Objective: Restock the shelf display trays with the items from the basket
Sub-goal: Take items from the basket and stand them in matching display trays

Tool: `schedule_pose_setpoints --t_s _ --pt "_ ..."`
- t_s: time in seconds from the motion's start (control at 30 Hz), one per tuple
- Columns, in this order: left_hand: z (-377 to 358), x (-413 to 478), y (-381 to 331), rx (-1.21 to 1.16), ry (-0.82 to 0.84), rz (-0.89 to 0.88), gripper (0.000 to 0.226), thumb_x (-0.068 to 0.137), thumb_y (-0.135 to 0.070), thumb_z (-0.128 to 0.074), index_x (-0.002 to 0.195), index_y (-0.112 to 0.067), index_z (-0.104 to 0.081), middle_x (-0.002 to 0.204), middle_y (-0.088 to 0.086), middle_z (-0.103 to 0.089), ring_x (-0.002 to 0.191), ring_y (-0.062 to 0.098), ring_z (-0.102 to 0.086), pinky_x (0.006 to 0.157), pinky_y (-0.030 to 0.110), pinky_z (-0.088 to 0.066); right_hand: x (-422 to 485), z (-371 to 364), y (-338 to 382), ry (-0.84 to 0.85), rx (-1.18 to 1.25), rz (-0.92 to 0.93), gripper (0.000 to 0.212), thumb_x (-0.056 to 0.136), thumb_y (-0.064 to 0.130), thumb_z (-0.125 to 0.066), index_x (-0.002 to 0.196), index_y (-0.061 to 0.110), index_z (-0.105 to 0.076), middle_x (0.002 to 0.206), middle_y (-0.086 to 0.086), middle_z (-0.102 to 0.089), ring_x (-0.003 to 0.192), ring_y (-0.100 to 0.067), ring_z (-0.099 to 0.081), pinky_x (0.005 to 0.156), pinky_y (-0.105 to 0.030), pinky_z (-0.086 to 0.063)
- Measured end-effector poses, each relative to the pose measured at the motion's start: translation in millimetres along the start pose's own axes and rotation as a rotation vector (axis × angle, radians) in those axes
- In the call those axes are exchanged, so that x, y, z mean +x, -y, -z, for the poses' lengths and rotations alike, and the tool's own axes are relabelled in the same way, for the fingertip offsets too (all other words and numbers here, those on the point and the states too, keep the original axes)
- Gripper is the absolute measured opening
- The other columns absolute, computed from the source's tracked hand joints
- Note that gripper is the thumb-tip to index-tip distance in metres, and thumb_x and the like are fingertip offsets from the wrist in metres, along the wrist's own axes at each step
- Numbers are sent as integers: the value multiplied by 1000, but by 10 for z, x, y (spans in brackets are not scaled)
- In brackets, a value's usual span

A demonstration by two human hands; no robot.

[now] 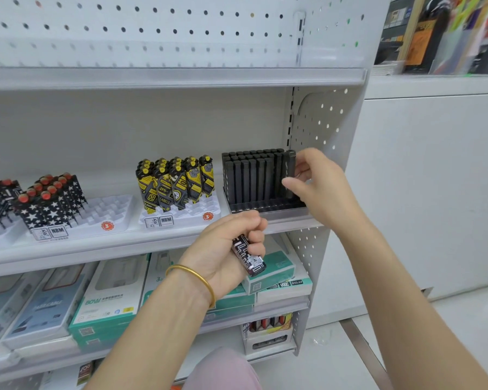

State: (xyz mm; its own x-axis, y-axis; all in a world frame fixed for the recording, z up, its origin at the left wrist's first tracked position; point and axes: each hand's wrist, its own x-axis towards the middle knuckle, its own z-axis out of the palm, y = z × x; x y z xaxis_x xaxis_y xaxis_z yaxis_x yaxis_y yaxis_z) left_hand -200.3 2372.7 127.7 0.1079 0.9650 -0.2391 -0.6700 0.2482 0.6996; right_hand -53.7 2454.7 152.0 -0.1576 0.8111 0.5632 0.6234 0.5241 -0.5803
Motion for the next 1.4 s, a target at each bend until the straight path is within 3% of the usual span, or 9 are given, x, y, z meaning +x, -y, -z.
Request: schedule_pose_setpoints --t_s 0.1,0.2,0.5,0.73,0.93,1.07,1.13,1.3,1.4 --pt "16 2 -7 -52 -15 38 20 78 10 -36 87 0 -51 70 14 -57 48 14 -46 43 21 -38 110 -110 -25 -9 64 -73 25 84 11 -64 104 9 -50 88 -1 -57 82 -23 -59 76 -42 -53" --pt "15 -13 -10 -83 -26 48 35 58 9 -31 85 -2 -49 73 15 -58 54 17 -49 54 26 -37 122 -227 -41 21 74 -87 35 83 9 -66 112 11 -47 86 -4 -59 82 -25 -60 76 -47 -53" --pt "73 -15 42 -56 74 18 25 86 18 -32 89 -1 -49 74 21 -67 64 26 -70 62 35 -58 66 -263 -34 -14 -50 60 43 85 8 -63 119 24 -41 80 -4 -55 75 -28 -58 76 -45 -52" --pt "42 -59 29 6 141 -81 33 66 8 -53 98 6 -62 83 19 -67 76 26 -72 75 39 -57 75 -241 -44 -30 -191 109 48 87 4 -55 132 21 -48 99 -10 -61 89 -29 -58 81 -39 -50" --pt "44 -108 -22 56 141 -174 28 78 -2 -52 104 3 -59 91 20 -72 80 25 -72 68 32 -59 -90 -148 127 -139 -144 100 45 87 1 -52 127 19 -52 95 3 -56 84 -11 -51 79 -24 -41" --pt "128 -171 -172 51 86 -258 25 93 -4 -44 114 3 -57 103 24 -69 88 28 -70 72 32 -59 -200 -40 575 149 280 92 18 85 7 -61 95 18 -71 76 15 -63 65 5 -58 62 -8 -44" --pt "207 -243 -275 93 59 -321 31 95 -7 -43 121 3 -55 113 23 -65 94 25 -68 75 31 -58 -231 -70 777 351 240 176 10 83 16 -68 90 19 -73 74 9 -66 65 3 -59 62 -12 -47" --pt "500 -546 -535 184 -39 -493 28 98 -9 -39 117 -1 -59 98 12 -70 84 18 -67 71 25 -57 -242 -437 1203 531 163 290 29 77 17 -74 103 23 -63 81 9 -64 62 0 -52 62 -11 -40" --pt "765 -731 -680 265 -119 -572 29 99 -10 -39 124 -4 -54 112 14 -67 97 20 -66 77 25 -56 -238 -726 1462 637 282 326 45 78 10 -72 117 26 -55 89 4 -64 63 -1 -50 64 -13 -44"
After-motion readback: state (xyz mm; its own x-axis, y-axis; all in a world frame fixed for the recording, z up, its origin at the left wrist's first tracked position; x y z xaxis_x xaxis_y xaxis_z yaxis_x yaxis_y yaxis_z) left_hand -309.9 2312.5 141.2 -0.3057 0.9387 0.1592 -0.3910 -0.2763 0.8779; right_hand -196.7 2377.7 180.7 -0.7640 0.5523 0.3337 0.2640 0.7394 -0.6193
